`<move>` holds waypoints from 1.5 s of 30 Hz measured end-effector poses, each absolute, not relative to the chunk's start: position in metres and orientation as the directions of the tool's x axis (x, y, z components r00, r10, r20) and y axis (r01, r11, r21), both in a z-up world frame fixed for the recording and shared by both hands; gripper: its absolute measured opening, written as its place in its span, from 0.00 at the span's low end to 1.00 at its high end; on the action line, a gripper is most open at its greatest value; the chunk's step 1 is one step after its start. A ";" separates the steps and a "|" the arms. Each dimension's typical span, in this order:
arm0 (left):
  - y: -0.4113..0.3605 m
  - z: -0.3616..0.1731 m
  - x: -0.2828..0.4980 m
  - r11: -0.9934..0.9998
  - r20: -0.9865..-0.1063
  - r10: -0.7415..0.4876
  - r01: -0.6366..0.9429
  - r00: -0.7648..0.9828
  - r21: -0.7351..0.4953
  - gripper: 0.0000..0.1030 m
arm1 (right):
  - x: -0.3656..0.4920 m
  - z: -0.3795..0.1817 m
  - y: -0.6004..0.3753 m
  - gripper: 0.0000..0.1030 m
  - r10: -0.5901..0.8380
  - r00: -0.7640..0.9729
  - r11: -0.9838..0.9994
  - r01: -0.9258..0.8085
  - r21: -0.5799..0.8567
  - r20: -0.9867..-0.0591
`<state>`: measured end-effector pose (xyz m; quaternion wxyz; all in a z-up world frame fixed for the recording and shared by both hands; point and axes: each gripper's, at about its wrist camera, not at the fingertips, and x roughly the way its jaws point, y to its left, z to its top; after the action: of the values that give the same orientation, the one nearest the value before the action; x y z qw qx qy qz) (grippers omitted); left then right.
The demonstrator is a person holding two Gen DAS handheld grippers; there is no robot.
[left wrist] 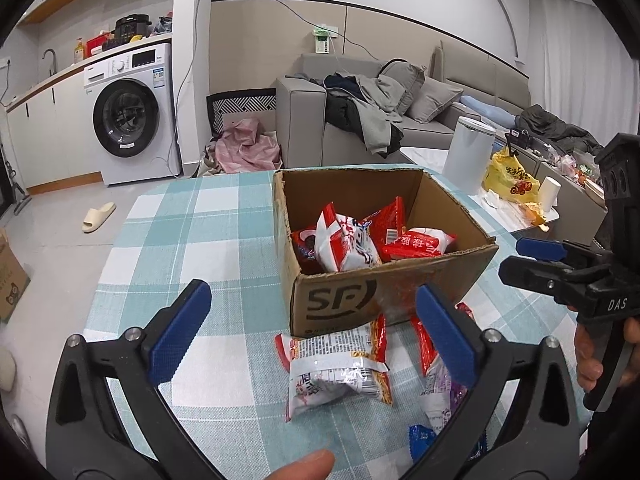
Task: Organize snacks
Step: 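Move both grippers back to the snacks beside the box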
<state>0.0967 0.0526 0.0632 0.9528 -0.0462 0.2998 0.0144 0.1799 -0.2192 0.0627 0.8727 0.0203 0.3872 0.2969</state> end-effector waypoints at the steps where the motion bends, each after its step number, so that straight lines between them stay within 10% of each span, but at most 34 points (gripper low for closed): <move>1: 0.053 0.062 0.096 0.995 -0.576 0.002 -0.058 0.817 -0.080 0.99 | 0.179 0.061 -0.219 1.00 0.531 0.520 0.823 -0.503 0.263 -0.669; 45: 0.048 -0.023 0.146 0.999 -0.748 0.017 -0.047 0.664 -0.019 0.99 | 0.211 -0.035 -0.208 1.00 0.328 0.442 0.892 -0.435 0.120 -0.835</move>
<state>0.1456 0.0480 -0.0226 0.9120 -0.0183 0.4095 0.0173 0.2113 -0.2077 -0.0351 0.8472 -0.0562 0.4778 0.2253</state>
